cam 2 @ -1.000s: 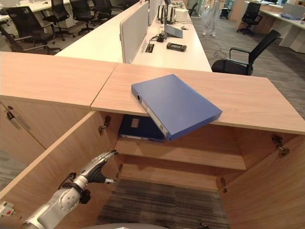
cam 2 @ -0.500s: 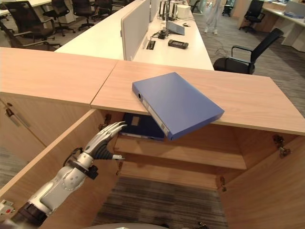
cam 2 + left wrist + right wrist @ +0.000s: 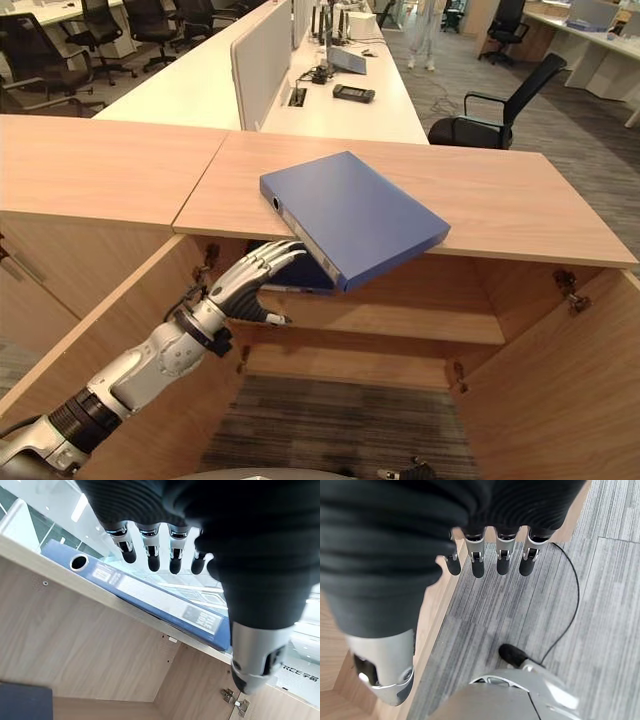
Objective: Put the empty folder in the office cabinet
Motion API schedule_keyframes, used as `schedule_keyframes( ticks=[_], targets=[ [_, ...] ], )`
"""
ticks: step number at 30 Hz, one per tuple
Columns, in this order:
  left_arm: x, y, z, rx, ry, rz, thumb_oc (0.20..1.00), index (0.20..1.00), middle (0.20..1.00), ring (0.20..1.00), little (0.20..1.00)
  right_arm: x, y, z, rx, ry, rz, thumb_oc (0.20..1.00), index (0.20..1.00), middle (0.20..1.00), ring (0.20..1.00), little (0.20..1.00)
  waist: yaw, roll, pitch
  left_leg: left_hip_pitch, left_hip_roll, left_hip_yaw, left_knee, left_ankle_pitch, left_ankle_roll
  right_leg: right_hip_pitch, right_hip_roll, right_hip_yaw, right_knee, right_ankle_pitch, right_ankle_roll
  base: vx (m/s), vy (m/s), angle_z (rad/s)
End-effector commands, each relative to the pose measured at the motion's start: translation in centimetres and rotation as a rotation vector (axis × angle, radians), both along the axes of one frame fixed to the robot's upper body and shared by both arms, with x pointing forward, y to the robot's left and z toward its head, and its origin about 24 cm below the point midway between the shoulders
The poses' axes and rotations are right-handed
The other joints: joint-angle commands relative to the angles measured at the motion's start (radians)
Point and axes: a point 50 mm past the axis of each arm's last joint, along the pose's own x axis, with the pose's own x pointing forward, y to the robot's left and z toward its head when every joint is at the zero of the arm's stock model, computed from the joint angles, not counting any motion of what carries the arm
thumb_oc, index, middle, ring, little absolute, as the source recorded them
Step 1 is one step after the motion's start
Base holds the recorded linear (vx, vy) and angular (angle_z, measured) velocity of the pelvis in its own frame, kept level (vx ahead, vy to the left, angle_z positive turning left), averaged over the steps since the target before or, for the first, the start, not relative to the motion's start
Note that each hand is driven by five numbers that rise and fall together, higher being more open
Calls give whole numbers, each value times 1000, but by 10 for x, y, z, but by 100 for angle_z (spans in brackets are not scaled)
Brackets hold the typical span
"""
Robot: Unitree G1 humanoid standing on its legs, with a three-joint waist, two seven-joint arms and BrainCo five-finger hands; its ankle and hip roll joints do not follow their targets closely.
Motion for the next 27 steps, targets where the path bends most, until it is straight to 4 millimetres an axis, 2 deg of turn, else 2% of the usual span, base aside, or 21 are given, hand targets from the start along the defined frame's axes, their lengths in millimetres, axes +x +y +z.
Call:
schedule_keyframes(
  ticks=[1,6,7,8,9,10,11,12,15,17,22,24,27],
  targets=[
    [16,-3,38,-21,-182,-13,1000,1000,1000,1000,1000,24,-1,5,-18,-65,11,1000,1000,1000,1000,1000,1,-49,30,64,-26,-56,2,-103,9,13,56,9,7,-64,24,16,-75,2],
    [19,-1,45,-33,-218,7,1000,1000,1000,1000,1000,24,-3,6,-26,-65,24,1000,1000,1000,1000,1000,0,-53,29,73,-9,-55,3,-95,3,21,68,18,12,-80,13,9,-65,-2],
    [23,-1,52,-48,-241,16,1000,1000,1000,1000,1000,28,-7,7,-35,-74,22,1000,1000,1000,1000,1000,3,-59,50,44,-8,-56,80,-103,6,22,63,27,35,-90,0,-45,-53,-2],
    [23,-1,53,-48,-242,15,1000,1000,1000,1000,1000,29,-7,7,-35,-75,22,1000,1000,1000,1000,1000,3,-59,53,37,-8,-56,94,-109,6,21,62,27,39,-92,0,-140,-44,-3],
    [26,-2,61,-75,-283,30,1000,1000,1000,1000,1000,31,-11,10,-49,-93,47,1000,1000,1000,1000,1000,9,-64,82,-15,-34,-87,166,-97,7,14,57,30,52,-96,-8,-111,-3,-1],
    [26,-3,62,-76,-286,29,1000,1000,1000,1000,1000,32,-12,10,-50,-95,45,1000,1000,1000,1000,1000,7,-64,82,-30,-36,-92,186,-103,8,9,54,26,56,-97,-8,-140,9,-6],
    [28,-7,70,-91,-332,23,1000,1000,1000,1000,1000,33,-14,11,-58,-100,37,1000,1000,1000,1000,1000,16,-66,93,-77,-69,-132,196,-101,14,3,46,25,54,-95,-5,-24,91,-15],
    [26,-12,84,-113,-398,-2,1000,1000,1000,1000,1000,37,-19,13,-71,-116,33,1000,1000,1000,1000,1000,16,-58,94,-152,-109,-159,176,-84,16,0,36,33,54,-89,11,-9,90,-15],
    [23,-10,87,-119,-422,-5,1000,1000,1000,1000,1000,37,-21,14,-73,-118,35,1000,1000,1000,1000,1000,17,-42,86,-133,-112,-172,137,-72,25,-4,38,62,63,-94,14,33,111,-17],
    [20,-10,87,-117,-428,-19,1000,1000,1000,1000,1000,30,-16,10,-52,-91,32,1000,1000,1000,1000,1000,12,-32,54,-90,-122,-168,73,-58,40,-1,27,84,50,-81,16,83,163,-54],
    [20,-11,84,-90,-426,-28,1000,1000,1000,1000,1000,23,-11,7,-28,-63,40,1000,1000,1000,1000,1000,7,-27,32,-24,-125,-149,12,-61,56,24,17,106,34,-73,24,91,84,-26],
    [20,-11,84,-87,-429,-30,1000,1000,1000,1000,1000,22,-9,6,-21,-61,46,1000,1000,1000,1000,1000,7,-27,31,-14,-126,-144,10,-67,59,28,17,114,32,-72,26,59,40,-7],
    [21,-18,78,-77,-407,-43,1000,1000,1000,1000,1000,32,3,5,-2,-68,60,1000,1000,1000,1000,1000,9,-23,21,9,-127,-138,6,-83,68,40,15,125,22,-68,28,67,45,-9]
  ],
)
